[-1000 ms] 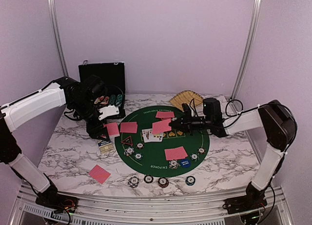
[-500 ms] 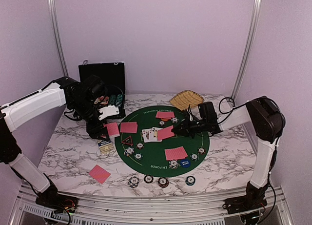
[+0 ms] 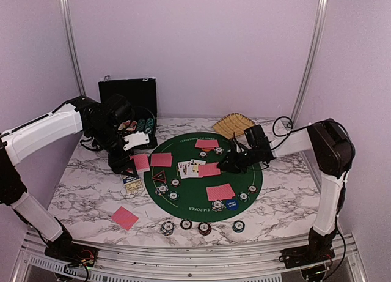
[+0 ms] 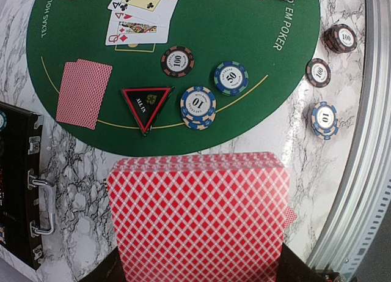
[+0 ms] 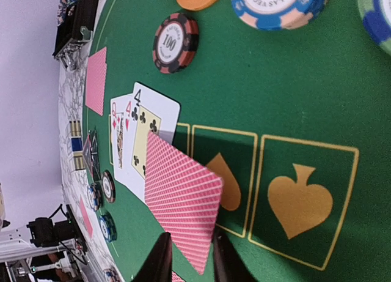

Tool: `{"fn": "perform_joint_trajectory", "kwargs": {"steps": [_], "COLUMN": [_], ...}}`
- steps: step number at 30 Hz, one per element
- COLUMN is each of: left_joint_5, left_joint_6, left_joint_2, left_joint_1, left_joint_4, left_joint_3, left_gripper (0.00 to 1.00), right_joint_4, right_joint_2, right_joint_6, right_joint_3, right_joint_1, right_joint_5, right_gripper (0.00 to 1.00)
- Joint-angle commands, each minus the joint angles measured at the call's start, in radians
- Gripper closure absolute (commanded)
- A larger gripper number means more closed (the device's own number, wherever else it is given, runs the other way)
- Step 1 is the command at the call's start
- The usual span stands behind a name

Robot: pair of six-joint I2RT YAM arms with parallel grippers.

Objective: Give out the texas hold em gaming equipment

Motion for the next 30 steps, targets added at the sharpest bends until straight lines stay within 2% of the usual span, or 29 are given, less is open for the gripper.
{"fn": "perform_joint_trajectory", "kwargs": {"steps": [1, 4, 9, 12, 15, 23, 30], "left_joint_5": [0.014, 0.015, 0.015, 0.016, 0.021, 0.027, 0.033], "left_joint_6": [0.006, 0.007, 0.007, 0.006, 0.006, 0.004, 0.004], "left_joint_2": [-0.005, -0.009, -0.010, -0.009, -0.010, -0.012, -0.013], "left_joint_1": [0.005, 0.005, 0.005, 0.005, 0.005, 0.005, 0.005], "left_joint_4": [-0.008, -0.007, -0.007, -0.006, -0.006, -0.006, -0.006], "left_joint_3": [-0.001, -0.004, -0.002, -0.003, -0.005, -0.009, -0.003], "left_gripper": [1.00, 1.00, 1.00, 1.00, 1.00, 1.00, 1.00], "right_joint_4": [-0.121, -0.179, -0.197, -0.151, -0.058, 0.227, 0.403], "right_joint_2": [0.010, -0.020, -0.133, -0.179, -0.181, -0.094, -0.011], "right_joint_6": [-0.086, -0.111, -0.108, -0.071, 0.001, 0.221, 0.349], "right_joint_3": [0.069, 0.098, 0.106, 0.118, 0.135, 0.183, 0.207], "right_joint_1": [-0.008, -0.007, 0.013, 0.074, 0.162, 0.358, 0.442], "right_joint_5": [0.071, 0.131, 0.216, 0.197, 0.132, 0.012, -0.020], "right_gripper": [0.70, 0.62, 0.40, 0.27, 0.19, 0.07, 0.06]}}
